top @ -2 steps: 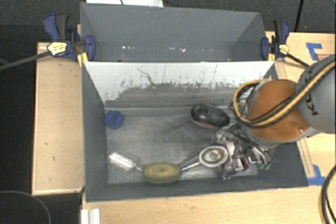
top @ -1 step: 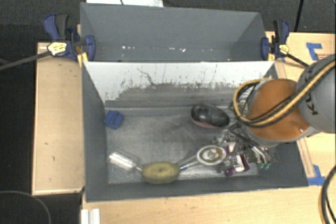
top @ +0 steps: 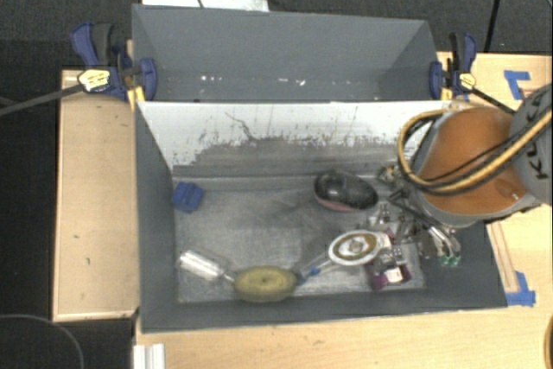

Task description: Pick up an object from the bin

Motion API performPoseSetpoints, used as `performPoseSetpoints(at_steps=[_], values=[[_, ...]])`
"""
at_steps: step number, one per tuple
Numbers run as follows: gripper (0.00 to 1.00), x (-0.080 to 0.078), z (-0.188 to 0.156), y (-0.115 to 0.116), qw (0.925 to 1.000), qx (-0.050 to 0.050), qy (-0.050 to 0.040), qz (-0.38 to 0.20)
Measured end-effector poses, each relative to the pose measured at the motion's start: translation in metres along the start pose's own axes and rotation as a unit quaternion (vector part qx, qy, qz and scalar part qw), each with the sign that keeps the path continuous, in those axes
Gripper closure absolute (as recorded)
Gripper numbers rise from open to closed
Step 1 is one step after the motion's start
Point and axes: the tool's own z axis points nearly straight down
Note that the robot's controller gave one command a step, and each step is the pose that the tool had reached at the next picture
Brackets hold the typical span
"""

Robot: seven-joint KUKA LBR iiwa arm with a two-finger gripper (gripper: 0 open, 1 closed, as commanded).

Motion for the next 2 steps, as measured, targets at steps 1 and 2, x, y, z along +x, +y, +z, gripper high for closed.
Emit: performPoseSetpoints(at_steps=[1, 2], values=[[1.00, -0.001, -0.032, 0.000, 1.0000, 0.000, 0.0005, 0.002], [1.00, -0.003, -0.064, 0.000, 1.0000, 0.000, 0.0005, 0.005]])
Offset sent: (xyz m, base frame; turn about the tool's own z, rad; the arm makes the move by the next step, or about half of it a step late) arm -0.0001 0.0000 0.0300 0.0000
